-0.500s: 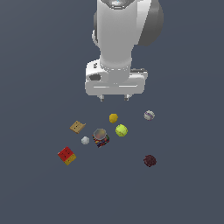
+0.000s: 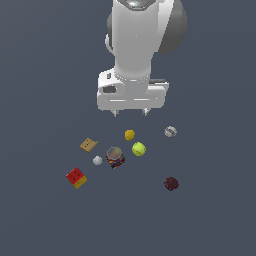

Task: Pick up a designated object from a clutter of objects.

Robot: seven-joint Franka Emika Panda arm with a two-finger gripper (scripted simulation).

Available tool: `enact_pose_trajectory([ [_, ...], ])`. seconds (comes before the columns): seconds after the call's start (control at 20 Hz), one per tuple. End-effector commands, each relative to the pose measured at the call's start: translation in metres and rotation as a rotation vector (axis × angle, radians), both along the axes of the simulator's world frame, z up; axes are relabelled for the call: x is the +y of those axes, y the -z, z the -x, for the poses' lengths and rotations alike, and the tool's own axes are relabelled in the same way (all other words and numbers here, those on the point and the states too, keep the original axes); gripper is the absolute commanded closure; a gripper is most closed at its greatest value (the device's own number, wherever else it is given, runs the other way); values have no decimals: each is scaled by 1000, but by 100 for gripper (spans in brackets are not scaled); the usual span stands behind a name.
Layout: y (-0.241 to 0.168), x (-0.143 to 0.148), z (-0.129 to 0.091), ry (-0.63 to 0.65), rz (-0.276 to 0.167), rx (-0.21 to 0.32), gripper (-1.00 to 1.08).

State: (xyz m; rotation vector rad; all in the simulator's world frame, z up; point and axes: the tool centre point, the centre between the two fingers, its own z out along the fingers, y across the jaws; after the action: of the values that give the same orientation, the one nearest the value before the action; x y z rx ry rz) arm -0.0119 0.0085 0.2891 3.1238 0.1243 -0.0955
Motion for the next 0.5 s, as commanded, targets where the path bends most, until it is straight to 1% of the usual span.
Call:
enact_pose_trajectory([
  [0.0,0,-1,-1,-11,3,-2,-92],
  [0.45,3,3,-5,22,3,-4,-92],
])
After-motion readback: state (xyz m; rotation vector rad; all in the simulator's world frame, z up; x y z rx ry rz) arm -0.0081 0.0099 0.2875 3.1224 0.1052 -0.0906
